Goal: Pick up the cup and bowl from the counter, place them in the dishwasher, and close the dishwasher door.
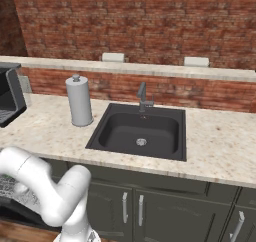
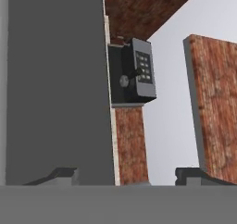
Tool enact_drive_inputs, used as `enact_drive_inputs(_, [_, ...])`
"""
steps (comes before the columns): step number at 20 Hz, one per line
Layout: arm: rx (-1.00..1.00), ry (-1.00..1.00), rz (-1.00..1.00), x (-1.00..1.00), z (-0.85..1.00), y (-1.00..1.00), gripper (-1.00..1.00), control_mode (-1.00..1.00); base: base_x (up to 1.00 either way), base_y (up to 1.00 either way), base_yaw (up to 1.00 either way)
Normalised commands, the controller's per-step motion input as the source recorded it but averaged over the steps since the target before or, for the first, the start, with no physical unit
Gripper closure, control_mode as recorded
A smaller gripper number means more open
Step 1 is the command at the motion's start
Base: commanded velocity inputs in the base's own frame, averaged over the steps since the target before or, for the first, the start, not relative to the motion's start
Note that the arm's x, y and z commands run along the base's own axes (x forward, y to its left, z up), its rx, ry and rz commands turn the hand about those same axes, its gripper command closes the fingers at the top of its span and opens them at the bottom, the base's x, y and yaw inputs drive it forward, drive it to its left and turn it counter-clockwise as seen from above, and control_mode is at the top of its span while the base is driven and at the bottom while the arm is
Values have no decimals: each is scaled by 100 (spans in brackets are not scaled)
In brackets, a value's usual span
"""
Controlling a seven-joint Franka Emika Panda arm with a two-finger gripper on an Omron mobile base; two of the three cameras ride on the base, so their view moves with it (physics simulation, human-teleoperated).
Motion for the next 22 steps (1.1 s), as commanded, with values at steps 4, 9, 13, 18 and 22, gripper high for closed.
enact_drive_inputs(4, [0, 0, 0, 79, -14, -8, -100, -100, 0, 0, 0])
enact_drive_inputs(9, [0, 0, 0, 61, -15, 0, -100, -100, 0, 0, 0])
enact_drive_inputs(13, [0, 0, 0, 59, -19, 0, -100, -100, 0, 0, 0])
enact_drive_inputs(18, [-2, 0, 0, 76, -24, -13, -100, -100, 0, 0, 0])
enact_drive_inputs(22, [-9, 0, 0, 74, -28, -6, -100, -100, 0, 0, 0])
